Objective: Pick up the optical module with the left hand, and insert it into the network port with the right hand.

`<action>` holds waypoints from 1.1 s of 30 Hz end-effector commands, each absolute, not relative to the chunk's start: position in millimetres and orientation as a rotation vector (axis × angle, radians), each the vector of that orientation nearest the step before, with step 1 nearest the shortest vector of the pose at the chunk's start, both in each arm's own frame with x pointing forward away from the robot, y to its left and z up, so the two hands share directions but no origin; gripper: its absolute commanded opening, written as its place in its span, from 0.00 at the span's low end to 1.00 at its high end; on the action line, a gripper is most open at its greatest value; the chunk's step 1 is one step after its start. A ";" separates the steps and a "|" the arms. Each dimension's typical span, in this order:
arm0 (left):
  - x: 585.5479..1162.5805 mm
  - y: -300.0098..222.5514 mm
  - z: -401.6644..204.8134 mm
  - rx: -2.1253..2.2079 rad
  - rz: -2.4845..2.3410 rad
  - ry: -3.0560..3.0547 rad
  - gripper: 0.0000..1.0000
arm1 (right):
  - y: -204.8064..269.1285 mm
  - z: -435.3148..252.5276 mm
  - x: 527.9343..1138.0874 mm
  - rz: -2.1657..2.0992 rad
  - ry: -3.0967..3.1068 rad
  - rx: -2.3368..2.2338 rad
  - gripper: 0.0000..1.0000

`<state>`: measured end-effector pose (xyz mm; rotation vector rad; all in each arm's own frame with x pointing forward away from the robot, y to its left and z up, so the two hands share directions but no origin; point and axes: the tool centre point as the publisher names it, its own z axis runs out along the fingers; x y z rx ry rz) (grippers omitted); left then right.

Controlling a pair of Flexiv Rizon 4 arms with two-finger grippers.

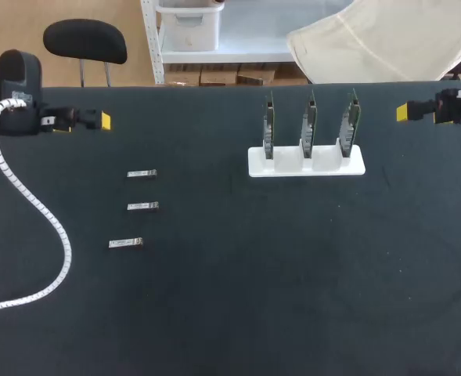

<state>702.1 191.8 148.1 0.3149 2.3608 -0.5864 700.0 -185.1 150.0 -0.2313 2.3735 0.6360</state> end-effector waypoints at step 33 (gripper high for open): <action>722.0 201.7 127.5 0.760 -0.484 2.405 1.00 | -185.1 150.0 700.0 0.636 2.374 -0.231 1.00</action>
